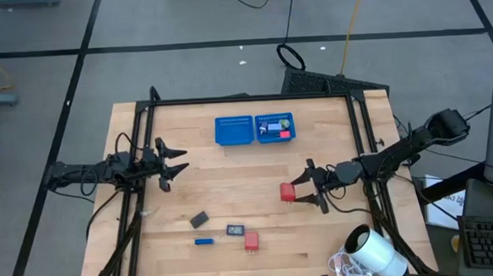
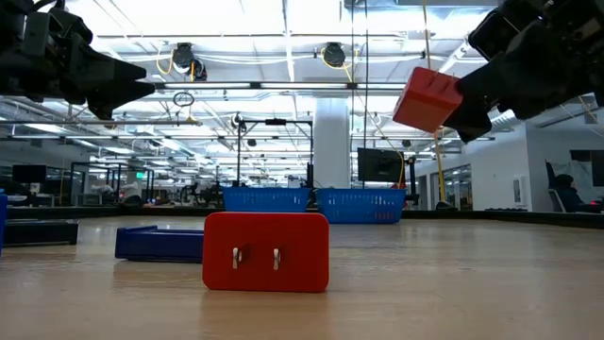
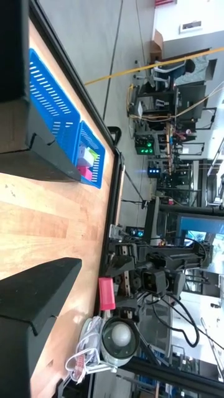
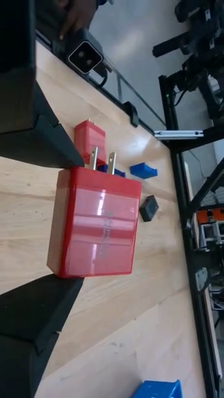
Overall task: Pick & Place Office items
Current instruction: Put the top red charger adapter into the right blue bin
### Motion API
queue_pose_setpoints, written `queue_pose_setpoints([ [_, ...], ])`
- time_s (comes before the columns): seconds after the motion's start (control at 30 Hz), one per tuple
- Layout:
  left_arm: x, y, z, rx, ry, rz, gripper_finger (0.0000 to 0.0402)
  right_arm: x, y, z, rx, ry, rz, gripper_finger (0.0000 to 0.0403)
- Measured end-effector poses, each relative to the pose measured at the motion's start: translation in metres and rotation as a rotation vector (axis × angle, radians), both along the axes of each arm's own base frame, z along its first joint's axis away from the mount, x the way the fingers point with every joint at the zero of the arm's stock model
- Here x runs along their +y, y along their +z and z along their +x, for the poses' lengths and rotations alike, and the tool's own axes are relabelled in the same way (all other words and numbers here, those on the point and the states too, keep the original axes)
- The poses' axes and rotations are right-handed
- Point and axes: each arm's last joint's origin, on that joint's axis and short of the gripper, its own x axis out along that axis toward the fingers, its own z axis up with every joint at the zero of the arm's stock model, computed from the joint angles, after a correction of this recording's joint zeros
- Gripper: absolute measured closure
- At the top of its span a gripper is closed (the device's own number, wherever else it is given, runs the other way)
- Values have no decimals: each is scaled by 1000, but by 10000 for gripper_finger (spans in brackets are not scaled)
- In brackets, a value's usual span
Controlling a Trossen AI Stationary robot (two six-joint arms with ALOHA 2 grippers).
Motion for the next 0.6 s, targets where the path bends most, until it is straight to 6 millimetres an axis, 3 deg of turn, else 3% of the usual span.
queue_pose_setpoints([
  [0.6, 0, 0, 0, 1, -2, 0, 188, -1, 0, 0, -1, -41, -8, 149],
])
